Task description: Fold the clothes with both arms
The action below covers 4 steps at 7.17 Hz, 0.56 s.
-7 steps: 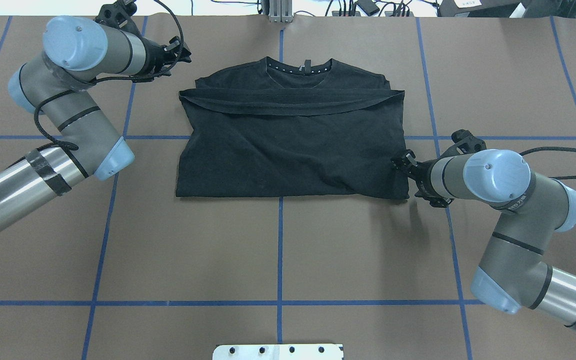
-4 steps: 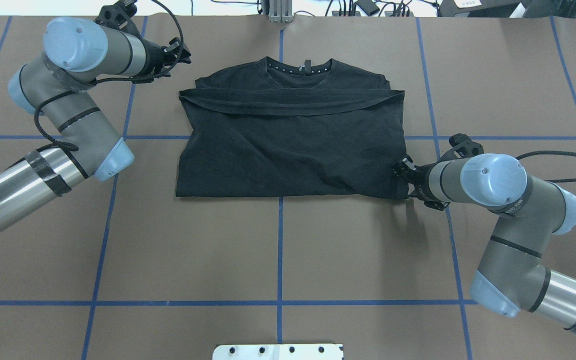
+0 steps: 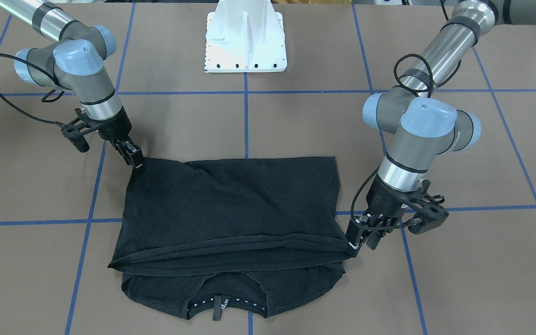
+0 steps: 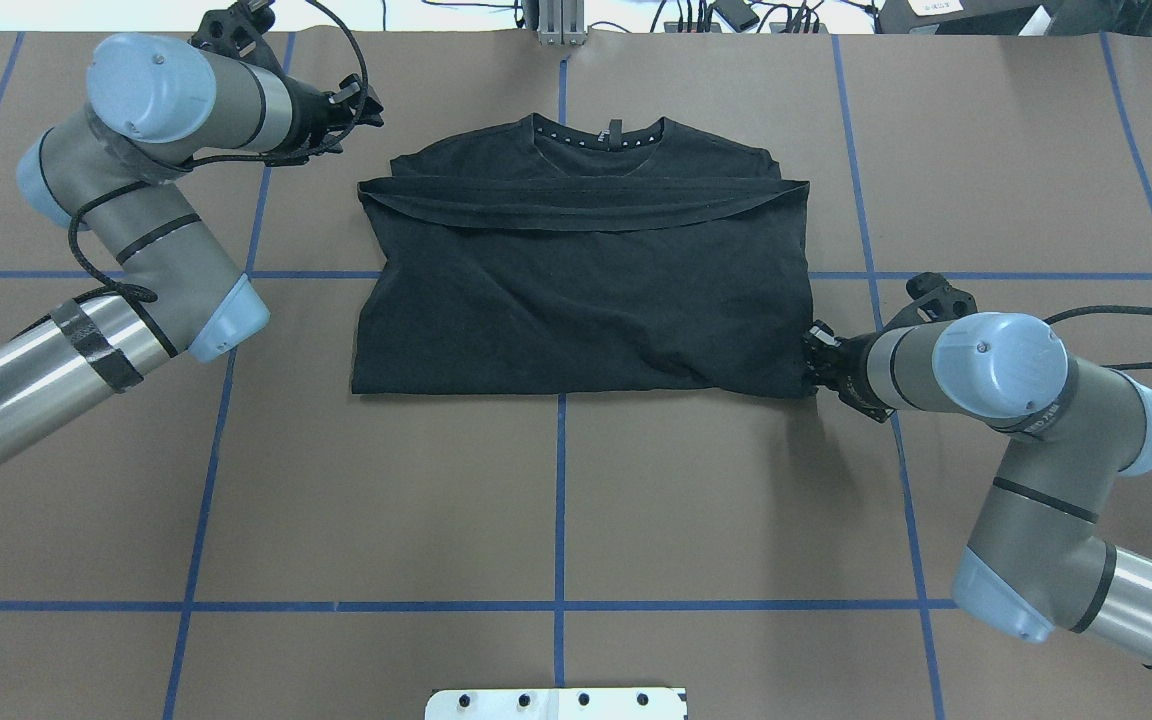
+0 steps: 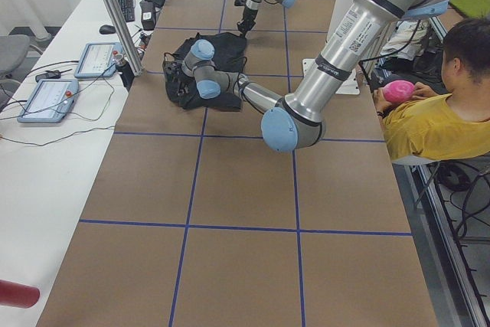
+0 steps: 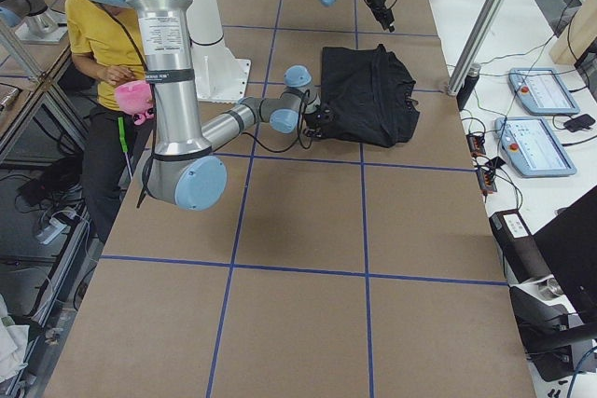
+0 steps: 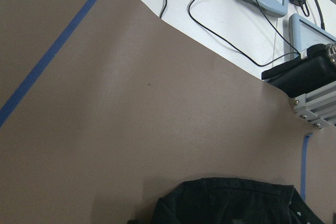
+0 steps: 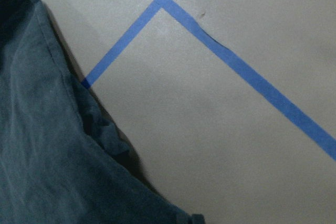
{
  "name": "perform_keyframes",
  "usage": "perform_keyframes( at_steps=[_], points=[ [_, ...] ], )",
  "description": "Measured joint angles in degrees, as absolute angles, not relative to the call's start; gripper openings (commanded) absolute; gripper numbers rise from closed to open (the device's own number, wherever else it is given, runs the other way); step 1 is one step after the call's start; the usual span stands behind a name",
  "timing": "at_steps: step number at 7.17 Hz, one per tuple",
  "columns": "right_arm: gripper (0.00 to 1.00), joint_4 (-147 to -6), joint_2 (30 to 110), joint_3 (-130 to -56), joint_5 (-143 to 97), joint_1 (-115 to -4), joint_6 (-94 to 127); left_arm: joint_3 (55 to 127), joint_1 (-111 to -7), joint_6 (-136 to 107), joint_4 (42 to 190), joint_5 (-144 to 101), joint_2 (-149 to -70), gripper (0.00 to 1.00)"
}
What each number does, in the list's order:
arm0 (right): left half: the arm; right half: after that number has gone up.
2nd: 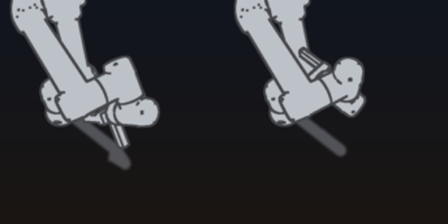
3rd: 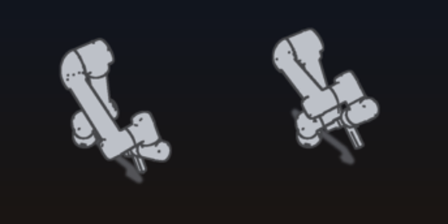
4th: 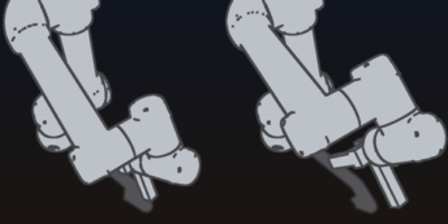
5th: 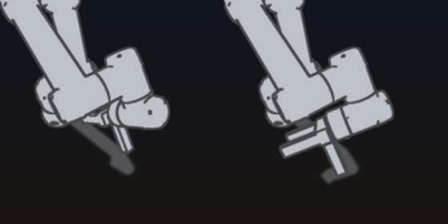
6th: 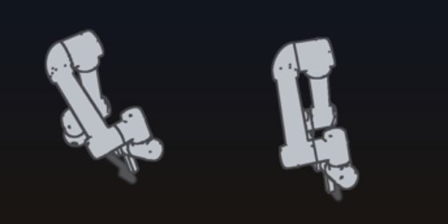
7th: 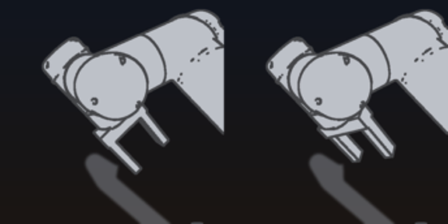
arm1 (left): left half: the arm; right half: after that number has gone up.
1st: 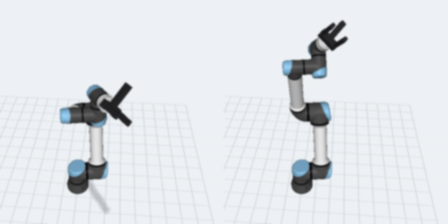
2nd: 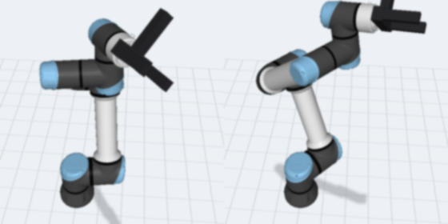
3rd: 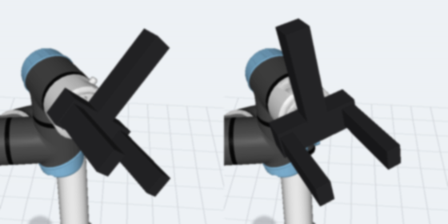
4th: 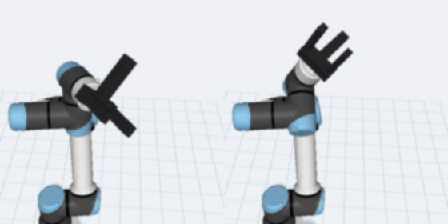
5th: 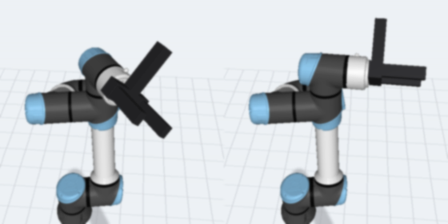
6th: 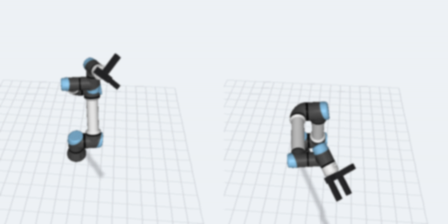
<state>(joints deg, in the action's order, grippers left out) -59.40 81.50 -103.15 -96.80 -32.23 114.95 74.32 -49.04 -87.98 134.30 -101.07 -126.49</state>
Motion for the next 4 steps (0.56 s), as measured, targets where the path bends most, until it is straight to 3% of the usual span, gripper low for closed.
perform_keyframes(
  at_steps=[4],
  points=[
    [0.00,-59.33,87.99,-111.46,-100.53,-31.76,114.99,74.98,-49.04,-88.06,133.86,-101.10,-126.68,0.66]
  ],
)
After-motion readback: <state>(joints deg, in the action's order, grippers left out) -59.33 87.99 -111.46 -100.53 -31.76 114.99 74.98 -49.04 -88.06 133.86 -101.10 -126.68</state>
